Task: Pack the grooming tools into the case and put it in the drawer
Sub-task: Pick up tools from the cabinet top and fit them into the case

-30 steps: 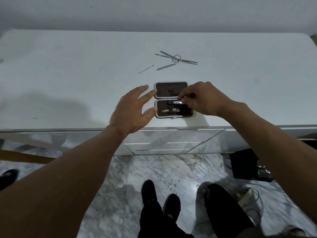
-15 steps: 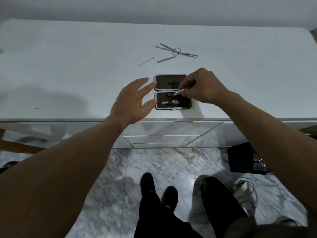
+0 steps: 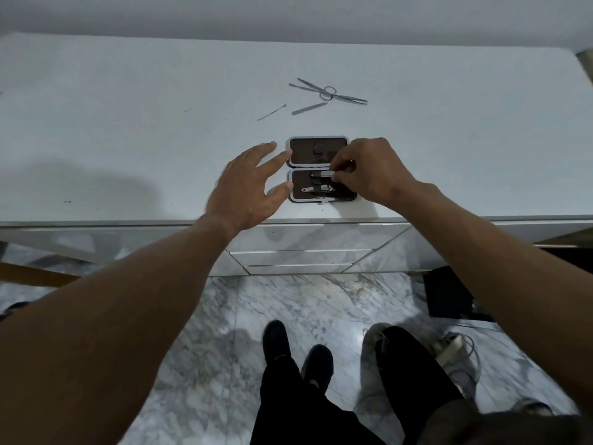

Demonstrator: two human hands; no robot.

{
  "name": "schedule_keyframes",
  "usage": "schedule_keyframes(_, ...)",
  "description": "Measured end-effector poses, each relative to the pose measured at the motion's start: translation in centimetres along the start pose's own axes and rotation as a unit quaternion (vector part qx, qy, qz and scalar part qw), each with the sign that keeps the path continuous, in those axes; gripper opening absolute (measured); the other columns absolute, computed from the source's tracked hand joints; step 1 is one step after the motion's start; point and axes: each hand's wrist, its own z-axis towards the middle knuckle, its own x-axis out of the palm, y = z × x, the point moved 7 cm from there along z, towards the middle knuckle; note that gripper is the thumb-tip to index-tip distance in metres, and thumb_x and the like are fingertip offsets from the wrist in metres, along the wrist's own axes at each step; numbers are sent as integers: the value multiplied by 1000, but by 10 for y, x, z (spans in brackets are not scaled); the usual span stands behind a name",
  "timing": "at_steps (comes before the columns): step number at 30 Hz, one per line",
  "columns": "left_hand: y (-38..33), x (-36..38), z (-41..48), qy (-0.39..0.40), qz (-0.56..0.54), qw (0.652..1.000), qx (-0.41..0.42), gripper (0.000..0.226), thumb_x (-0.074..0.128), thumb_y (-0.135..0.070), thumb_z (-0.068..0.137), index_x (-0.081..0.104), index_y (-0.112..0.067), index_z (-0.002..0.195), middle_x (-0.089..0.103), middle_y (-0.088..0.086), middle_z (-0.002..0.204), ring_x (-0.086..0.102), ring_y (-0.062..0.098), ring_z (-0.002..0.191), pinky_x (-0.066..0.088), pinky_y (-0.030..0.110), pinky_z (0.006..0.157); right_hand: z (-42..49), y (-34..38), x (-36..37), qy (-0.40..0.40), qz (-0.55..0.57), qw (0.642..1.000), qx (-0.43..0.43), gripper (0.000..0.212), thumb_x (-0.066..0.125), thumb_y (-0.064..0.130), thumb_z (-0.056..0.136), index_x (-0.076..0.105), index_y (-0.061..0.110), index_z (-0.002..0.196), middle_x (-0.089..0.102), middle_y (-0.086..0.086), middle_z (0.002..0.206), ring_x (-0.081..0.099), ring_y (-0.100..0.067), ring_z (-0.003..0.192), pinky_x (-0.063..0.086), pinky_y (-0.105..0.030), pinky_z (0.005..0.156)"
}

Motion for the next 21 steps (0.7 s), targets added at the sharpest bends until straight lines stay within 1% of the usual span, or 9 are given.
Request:
schedule_keyframes(3, 0, 0, 0, -2, 1, 1000, -1, 57, 46, -53, 94, 38, -33, 147, 36, -2, 155, 30, 18, 144, 28, 42, 116, 2, 5, 4, -3, 3, 1000, -12, 14, 71, 14, 83, 77, 12, 96, 73, -7, 94, 59, -15, 79, 42, -22, 73)
schedule_keyframes(8, 0, -1, 0, -1, 0, 1000, 1, 57, 46, -53, 94, 37, -34, 147, 35, -2, 156, 30, 18, 144, 29, 42, 116, 6, 11, 10, -5, -14, 1000, -27, 14, 69, 16, 83, 77, 15, 95, 73, -6, 98, 64, -22, 89, 42, -22, 75)
schedule_keyframes(10, -1, -1, -1, -2, 0, 1000, 2, 57, 46, -52, 94, 37, -33, 147, 36, -1, 155, 30, 18, 144, 28, 41, 116, 7, 12, 11, -7, -20, 999, -31, 14, 70, 16, 82, 77, 14, 95, 72, -7, 98, 64, -24, 91, 42, -22, 76)
schedule_keyframes(13, -1, -1, -1, -1, 0, 1000, 3, 57, 46, -51, 94, 37, -33, 147, 35, -2, 156, 29, 18, 144, 28, 40, 116, 7, 12, 10, 8, -16, 999, -35, 16, 71, 18, 82, 76, 13, 97, 72, -7, 99, 65, -24, 90, 47, -26, 78)
schedule_keyframes(15, -1, 0, -1, 2, 1, 1000, 2, 57, 46, -51, 94, 37, -33, 148, 35, -1, 156, 29, 18, 144, 27, 41, 116, 8, 13, 7, 16, -11, 999, -38, 18, 71, 21, 82, 76, 13, 98, 73, -8, 99, 66, -24, 89, 52, -31, 82)
schedule_keyframes(18, -1, -1, -1, 4, 5, 1000, 4, 58, 43, -51, 94, 35, -32, 149, 34, 0, 156, 28, 19, 144, 27, 41, 117, 15, 10, -7, -7, 14, 1000, -17, 18, 67, 20, 84, 75, 12, 98, 75, -7, 98, 67, -23, 87, 54, -37, 87)
schedule_keyframes(21, -1, 0, -1, 5, 17, 1000, 12, 58, 41, -52, 95, 32, -33, 149, 34, 1, 156, 29, 20, 144, 28, 41, 116, 28, 5, -17, -40, 7, 999, 5, 19, 60, 17, 85, 74, 11, 98, 75, -8, 97, 67, -27, 92, 53, -38, 88)
